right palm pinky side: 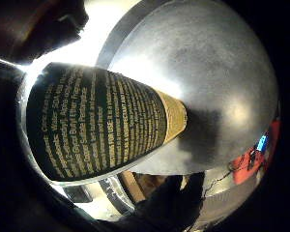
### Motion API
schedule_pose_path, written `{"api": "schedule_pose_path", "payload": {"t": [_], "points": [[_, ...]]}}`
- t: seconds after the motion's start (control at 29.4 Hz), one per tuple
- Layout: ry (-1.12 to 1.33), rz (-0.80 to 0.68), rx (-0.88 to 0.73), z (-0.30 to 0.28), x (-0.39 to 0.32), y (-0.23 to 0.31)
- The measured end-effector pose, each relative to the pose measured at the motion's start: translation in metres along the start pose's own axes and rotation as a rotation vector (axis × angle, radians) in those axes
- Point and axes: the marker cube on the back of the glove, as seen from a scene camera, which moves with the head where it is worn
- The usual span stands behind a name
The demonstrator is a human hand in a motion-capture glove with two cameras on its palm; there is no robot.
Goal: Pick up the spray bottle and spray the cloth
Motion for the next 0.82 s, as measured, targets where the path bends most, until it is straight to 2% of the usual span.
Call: {"api": "schedule_pose_path", "payload": {"t": [0.54, 0.82], "points": [[-0.051, -0.082, 0.059, 0.0, 0.003, -0.011], [-0.063, -0.077, 0.069, 0.001, 0.0, -0.011]]}}
